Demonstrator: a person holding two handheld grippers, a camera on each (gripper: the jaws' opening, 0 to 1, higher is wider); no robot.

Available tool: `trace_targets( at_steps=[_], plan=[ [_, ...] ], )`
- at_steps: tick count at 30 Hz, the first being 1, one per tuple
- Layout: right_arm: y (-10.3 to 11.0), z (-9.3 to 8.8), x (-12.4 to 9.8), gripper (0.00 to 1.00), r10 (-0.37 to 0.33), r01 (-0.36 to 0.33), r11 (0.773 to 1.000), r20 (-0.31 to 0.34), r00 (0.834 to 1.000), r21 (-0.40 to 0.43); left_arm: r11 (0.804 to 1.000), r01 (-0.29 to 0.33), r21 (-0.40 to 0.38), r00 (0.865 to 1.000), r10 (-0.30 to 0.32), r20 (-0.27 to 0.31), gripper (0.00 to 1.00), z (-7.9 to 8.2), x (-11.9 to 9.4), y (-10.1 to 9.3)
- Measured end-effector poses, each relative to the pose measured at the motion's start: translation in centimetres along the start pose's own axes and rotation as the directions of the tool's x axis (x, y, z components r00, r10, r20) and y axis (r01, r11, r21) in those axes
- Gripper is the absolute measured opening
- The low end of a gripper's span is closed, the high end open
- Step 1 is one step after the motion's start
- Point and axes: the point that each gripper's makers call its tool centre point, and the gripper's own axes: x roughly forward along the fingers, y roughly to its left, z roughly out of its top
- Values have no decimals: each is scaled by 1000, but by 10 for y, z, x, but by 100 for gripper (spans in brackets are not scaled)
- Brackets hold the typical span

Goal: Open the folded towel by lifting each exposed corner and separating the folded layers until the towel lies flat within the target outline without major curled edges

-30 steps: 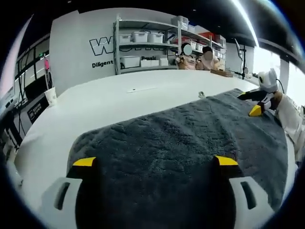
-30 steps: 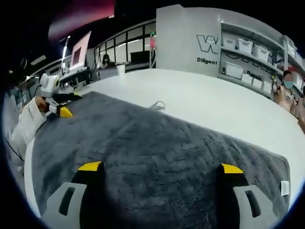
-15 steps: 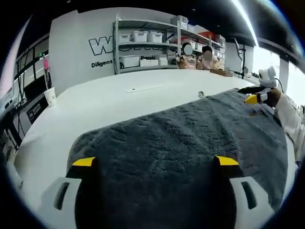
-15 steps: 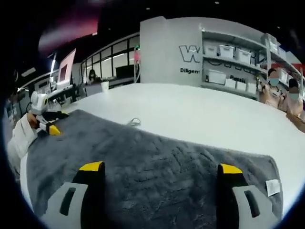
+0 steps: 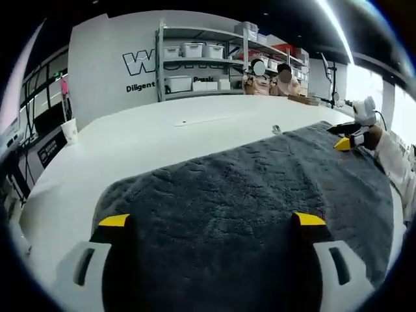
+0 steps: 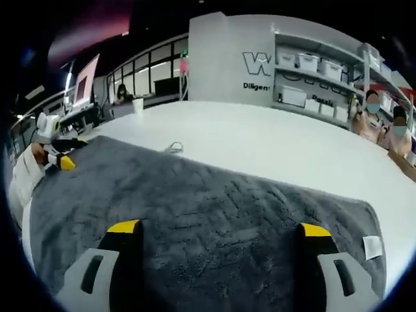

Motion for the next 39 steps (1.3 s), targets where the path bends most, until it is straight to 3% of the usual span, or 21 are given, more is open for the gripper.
trace_targets(
  at_steps=[17, 27, 33, 39],
  plan=[
    [-6, 1, 4, 95, -7, 7, 1000, 2, 1000, -3, 1000, 0, 0, 1000, 0, 1, 99, 1, 1, 2],
    [7, 17, -20, 95, 12, -11, 1000, 50, 999, -13, 1000, -9, 13, 1000, 9, -1, 97, 2, -3, -2],
    [9, 1, -31, 95, 6, -6, 1000, 25, 1000, -14, 999, 18, 31, 1000, -18, -1, 99, 6, -16, -20],
    [16, -17, -37, 96, 15, -15, 1000, -9, 1000, -10, 999, 37, 13, 998, -37, 41, 98, 12, -28, -43]
  ],
)
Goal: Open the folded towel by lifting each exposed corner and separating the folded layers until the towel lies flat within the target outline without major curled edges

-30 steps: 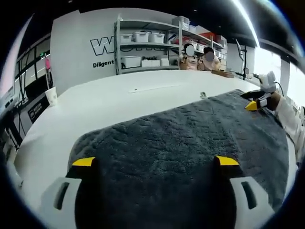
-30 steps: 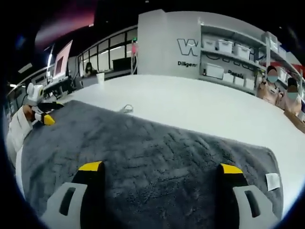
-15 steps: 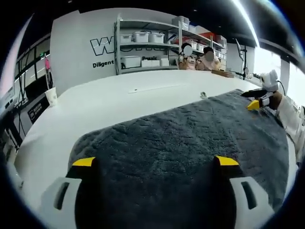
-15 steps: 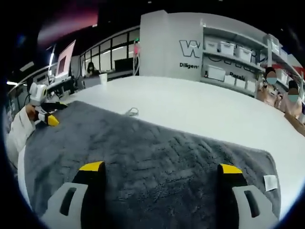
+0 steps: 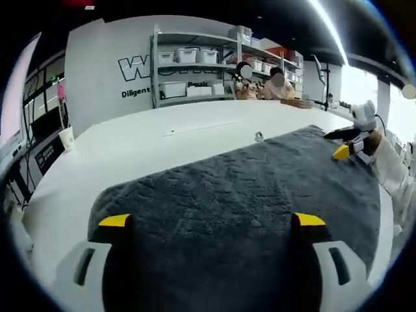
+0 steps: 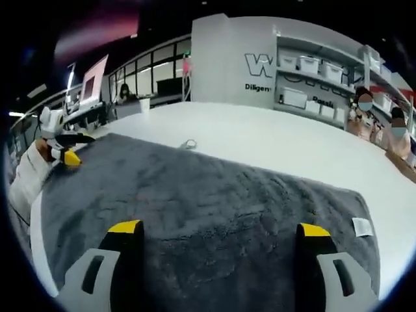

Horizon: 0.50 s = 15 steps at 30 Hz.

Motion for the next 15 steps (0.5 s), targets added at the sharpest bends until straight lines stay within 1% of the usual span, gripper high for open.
trace_targets(
  at_steps=[3, 5, 6, 7, 8, 9, 15],
  plan=[
    [3, -4, -1, 96, 7, -6, 1000, -4, 1000, 7, 1000, 12, 9, 1000, -12, -9, 99, -4, 1, -8],
    [3, -6, -1, 96, 10, -10, 1000, -7, 1000, 10, 1000, 17, 14, 999, -16, -42, 99, -13, 3, -11],
    [4, -7, -1, 96, 10, -10, 1000, -9, 1000, 8, 1000, 12, 20, 998, -11, -54, 99, -17, 5, -10],
    [5, -8, -1, 96, 10, -10, 1000, -12, 1000, 3, 1000, -2, 29, 997, 4, -78, 99, -23, 5, -8],
    [6, -8, -1, 96, 11, -11, 1000, -13, 1000, -1, 999, -7, 34, 996, 10, -84, 99, -25, 5, -8],
    [6, -9, -1, 96, 12, -12, 1000, -13, 1000, -4, 1000, -5, 11, 998, 6, -62, 99, -24, 5, -8],
    [6, -9, -2, 97, 15, -15, 1000, -9, 1000, -5, 1000, -4, 9, 999, 5, -47, 99, -25, 4, -6]
  ],
)
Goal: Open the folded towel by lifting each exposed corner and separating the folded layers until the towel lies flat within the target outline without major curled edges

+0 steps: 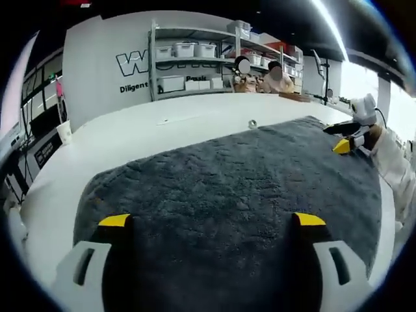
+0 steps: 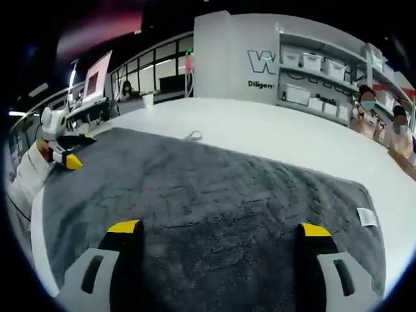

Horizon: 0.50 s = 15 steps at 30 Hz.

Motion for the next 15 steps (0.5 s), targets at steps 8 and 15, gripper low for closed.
trace_targets(
  at_steps=[8, 15],
  plan=[
    [1, 0, -2, 97, 4, -4, 1000, 6, 1000, -1, 1000, 6, 1, 1000, -6, 11, 99, -1, -1, 1],
    [3, -1, -4, 97, 1, -1, 1000, 15, 1000, 1, 1000, 2, -4, 999, -2, 34, 99, -2, -3, 3]
  ],
)
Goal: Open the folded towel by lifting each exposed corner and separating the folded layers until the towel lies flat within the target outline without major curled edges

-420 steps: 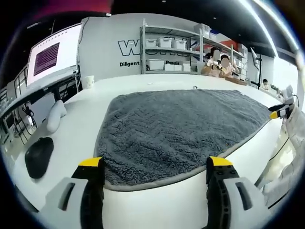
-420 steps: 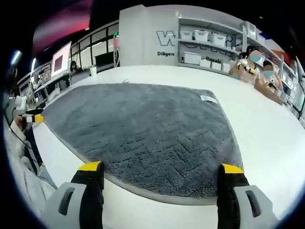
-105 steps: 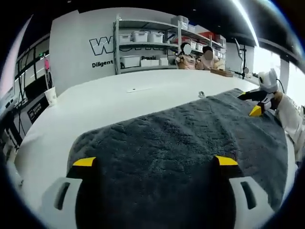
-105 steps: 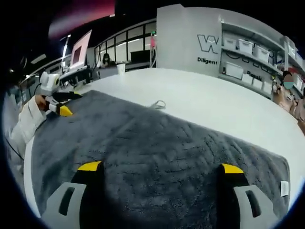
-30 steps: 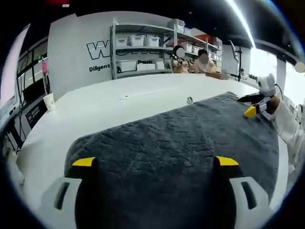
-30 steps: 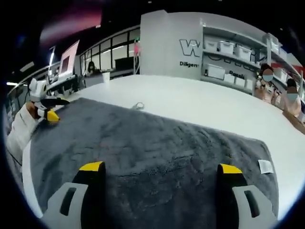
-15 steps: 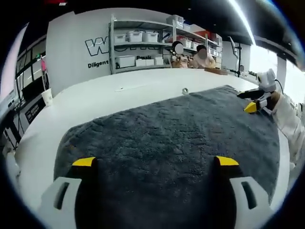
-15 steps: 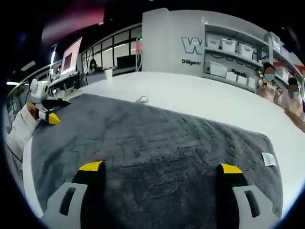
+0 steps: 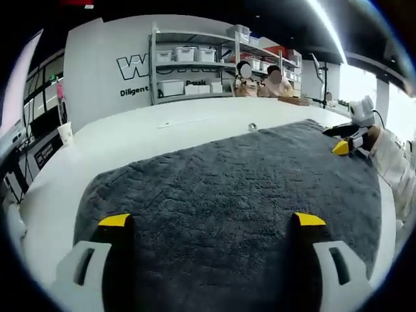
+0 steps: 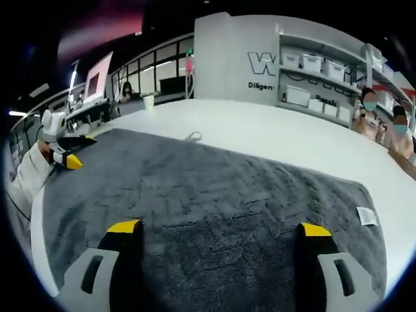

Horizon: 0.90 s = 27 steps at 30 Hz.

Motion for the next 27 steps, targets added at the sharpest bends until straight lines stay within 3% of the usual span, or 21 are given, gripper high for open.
trace_targets(
  at_steps=[11, 27],
  plan=[
    [4, -1, -3, 97, -8, 8, 1000, 29, 1000, 3, 1000, 5, 3, 1000, -5, 3, 99, 0, 0, 1],
    [7, 0, -12, 98, -13, 13, 1000, 15, 1000, 20, 1000, 2, 23, 999, -1, -33, 99, 1, -5, 0]
  ],
)
